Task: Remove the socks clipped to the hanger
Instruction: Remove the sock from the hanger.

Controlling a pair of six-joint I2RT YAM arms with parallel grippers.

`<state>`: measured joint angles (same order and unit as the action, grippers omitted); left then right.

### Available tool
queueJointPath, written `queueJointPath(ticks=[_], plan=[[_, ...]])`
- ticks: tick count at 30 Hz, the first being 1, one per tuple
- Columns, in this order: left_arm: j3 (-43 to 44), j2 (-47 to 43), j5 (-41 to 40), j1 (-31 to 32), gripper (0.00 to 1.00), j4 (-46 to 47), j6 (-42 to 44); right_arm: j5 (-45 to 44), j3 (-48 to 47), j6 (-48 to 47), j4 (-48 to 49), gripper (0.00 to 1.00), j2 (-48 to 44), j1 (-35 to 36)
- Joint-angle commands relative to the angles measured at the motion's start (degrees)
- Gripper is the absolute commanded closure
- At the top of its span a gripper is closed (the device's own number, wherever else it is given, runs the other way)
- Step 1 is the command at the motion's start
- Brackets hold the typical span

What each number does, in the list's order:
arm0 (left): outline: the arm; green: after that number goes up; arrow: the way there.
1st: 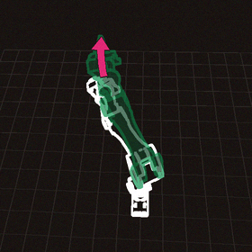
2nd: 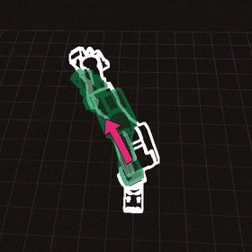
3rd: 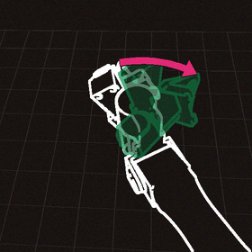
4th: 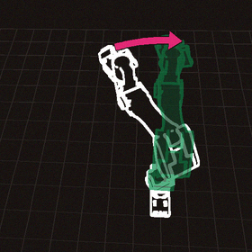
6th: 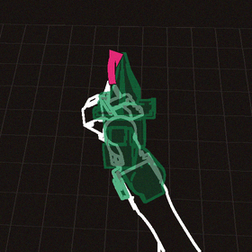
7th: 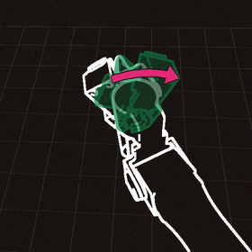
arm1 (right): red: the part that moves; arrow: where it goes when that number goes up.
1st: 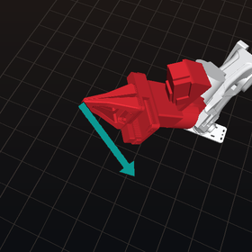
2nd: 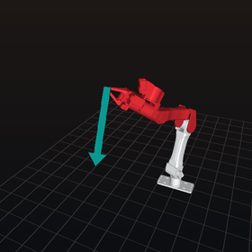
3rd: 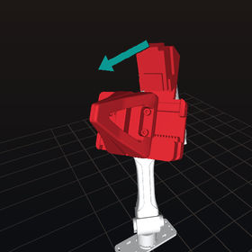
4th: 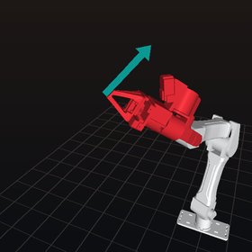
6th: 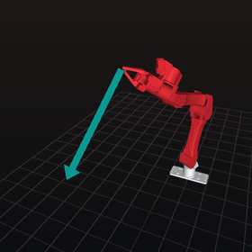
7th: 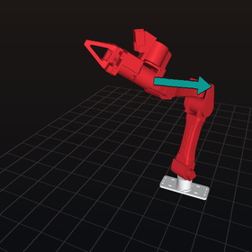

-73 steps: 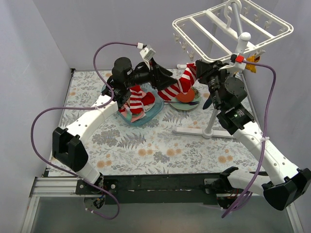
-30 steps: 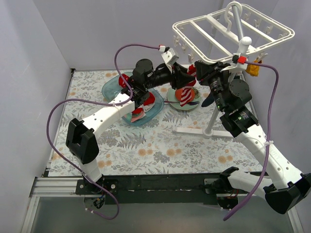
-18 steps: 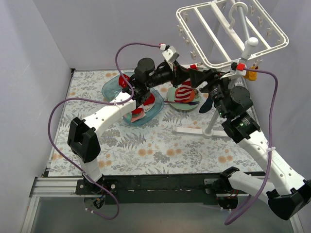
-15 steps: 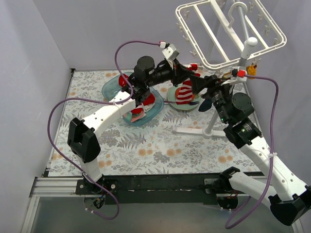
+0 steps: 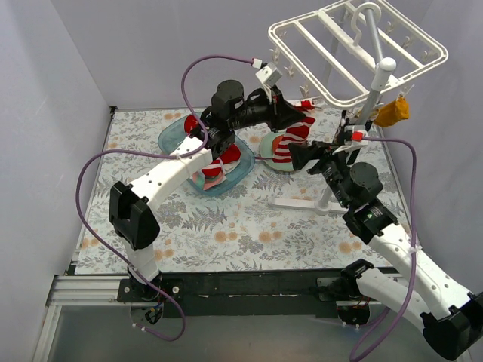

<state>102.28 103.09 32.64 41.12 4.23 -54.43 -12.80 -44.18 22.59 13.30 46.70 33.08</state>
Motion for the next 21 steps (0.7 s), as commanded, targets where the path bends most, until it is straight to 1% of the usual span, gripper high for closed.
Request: queueJointPath(ticks=[1, 6, 7, 13, 14, 16, 19, 21], plan=[[2.84, -0.43, 1.63, 0.36, 0.97, -1.59, -3.48, 0.49, 4.44, -0.88, 9.71, 0.09, 1.64, 0.23], [2.57, -0.34, 3.74, 0.36, 0.97, -1.50, -6.12, -4.59, 8.06, -1.23, 16.66, 0.05, 3.83, 0.76], [2.49, -0.34, 4.00, 0.36, 0.97, -1.33, -6.73, -4.78, 8.41, -1.58, 19.28, 0.05, 4.27, 0.93], [1.08, -0.43, 5.23, 0.36, 0.97, -0.46, -8.84, -6.19, 10.60, -4.91, 27.64, 0.04, 7.00, 2.60], [0.82, -0.34, 5.67, 0.36, 0.97, -0.02, -9.80, -5.93, 11.04, -5.18, 30.62, 0.04, 7.09, 3.04], [-0.06, -0.52, 6.38, 0.36, 0.97, 1.21, -10.78, -5.49, 12.19, -5.54, 33.10, 0.05, 7.53, 3.30], [-1.37, -0.87, 6.47, 0.36, 0.97, 2.79, -12.36, -5.22, 12.80, -5.80, 35.74, 0.11, 8.23, 3.83], [-1.99, -1.05, 6.47, 0.36, 0.97, 3.50, -13.15, -5.13, 13.86, -5.72, 37.40, 0.17, 8.06, 4.10]])
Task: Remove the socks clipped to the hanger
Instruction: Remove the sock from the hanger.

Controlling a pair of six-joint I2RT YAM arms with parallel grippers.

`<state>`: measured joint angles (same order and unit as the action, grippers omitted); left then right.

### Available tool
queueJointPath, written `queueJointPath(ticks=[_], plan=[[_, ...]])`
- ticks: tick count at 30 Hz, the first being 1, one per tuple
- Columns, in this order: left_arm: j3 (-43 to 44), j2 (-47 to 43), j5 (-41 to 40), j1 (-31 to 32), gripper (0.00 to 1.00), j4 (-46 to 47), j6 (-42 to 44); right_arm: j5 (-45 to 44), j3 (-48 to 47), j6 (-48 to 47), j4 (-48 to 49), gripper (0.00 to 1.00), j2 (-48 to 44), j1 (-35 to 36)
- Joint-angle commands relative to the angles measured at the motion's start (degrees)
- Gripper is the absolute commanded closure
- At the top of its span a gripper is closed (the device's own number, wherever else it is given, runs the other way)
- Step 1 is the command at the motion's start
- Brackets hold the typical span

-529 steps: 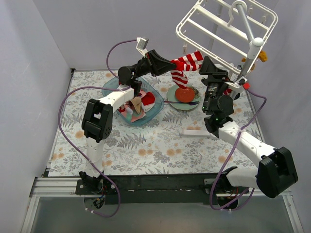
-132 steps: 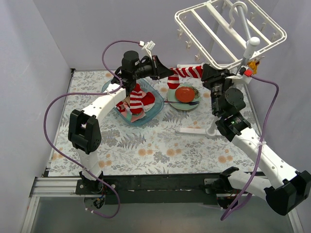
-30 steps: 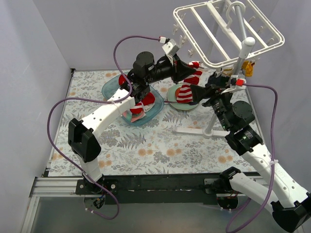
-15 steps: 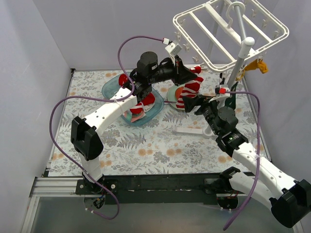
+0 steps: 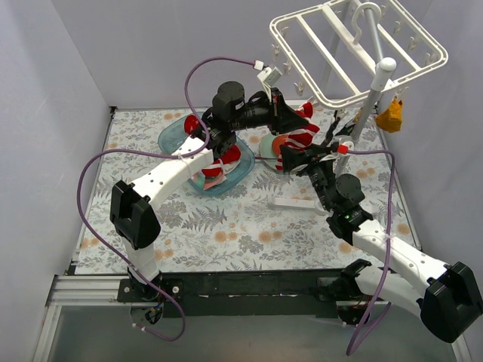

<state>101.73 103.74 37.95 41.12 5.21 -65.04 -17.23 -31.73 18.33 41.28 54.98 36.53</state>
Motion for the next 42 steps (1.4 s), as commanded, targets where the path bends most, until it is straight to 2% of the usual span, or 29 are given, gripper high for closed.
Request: queueJointPath(ticks=[1, 4, 5, 7, 8, 9, 12, 13, 14, 18, 26, 30, 35, 42], plan=[[-2.23, -1.79, 1.16, 0.36, 0.97, 2.96, -2.73, -0.87, 1.58, -1.37, 9.44, 0.20, -0.23, 0.73], [-4.08, -2.84, 1.24, 0.36, 0.97, 4.18, -3.08, -0.87, 2.11, -1.01, 9.00, 0.43, -0.58, 0.73], [-4.70, -3.11, 1.33, 0.36, 0.97, 4.63, -3.17, -0.78, 2.02, -0.75, 8.47, 0.60, -0.66, 0.73], [-5.66, -3.72, 1.16, 0.36, 0.95, 6.03, -2.99, -0.52, 1.41, -0.40, 6.46, 0.78, -0.66, 0.73], [-6.36, -4.07, 0.63, 0.36, 0.94, 6.21, -2.82, 0.00, 1.06, -0.40, 5.58, 0.94, -0.75, 0.82], [-6.46, -4.25, 0.28, 0.36, 0.89, 6.21, -2.47, 0.18, 0.70, -0.22, 4.87, 0.99, -0.67, 0.82], [-6.99, -4.69, -1.04, 0.36, 0.77, 6.65, -1.06, 0.71, -0.97, -0.13, 0.57, 0.99, -0.84, 1.08], [-7.25, -4.87, -1.30, 0.36, 0.68, 7.09, -0.10, 0.71, -1.40, -0.31, -1.62, 0.99, -0.84, 1.17], [-7.86, -5.48, -1.74, 0.36, 0.64, 7.35, 0.52, 1.41, -2.11, -0.40, -2.60, 0.99, -1.10, 1.26], [-8.40, -6.36, -4.72, 0.36, 0.51, 9.02, 3.16, 3.08, -3.25, -0.92, -7.78, 0.99, -1.45, 1.61], [-2.42, -2.59, -5.70, 0.36, 0.43, 6.83, 7.64, 7.30, -3.26, -2.50, -12.45, 0.99, -4.61, 1.70], [1.09, -0.30, -3.51, 0.36, 0.38, 6.39, 7.47, 8.79, -3.78, -2.86, -14.64, 0.99, -5.67, 1.70], [9.51, 4.96, -1.83, 0.27, 0.36, 2.09, 7.99, 10.02, -4.31, -3.21, -15.70, 0.99, -6.90, 1.70], [13.58, 7.70, 1.33, -0.17, 0.36, -1.61, 7.29, 11.87, -3.96, -3.12, -15.70, 0.99, -7.70, 1.70]])
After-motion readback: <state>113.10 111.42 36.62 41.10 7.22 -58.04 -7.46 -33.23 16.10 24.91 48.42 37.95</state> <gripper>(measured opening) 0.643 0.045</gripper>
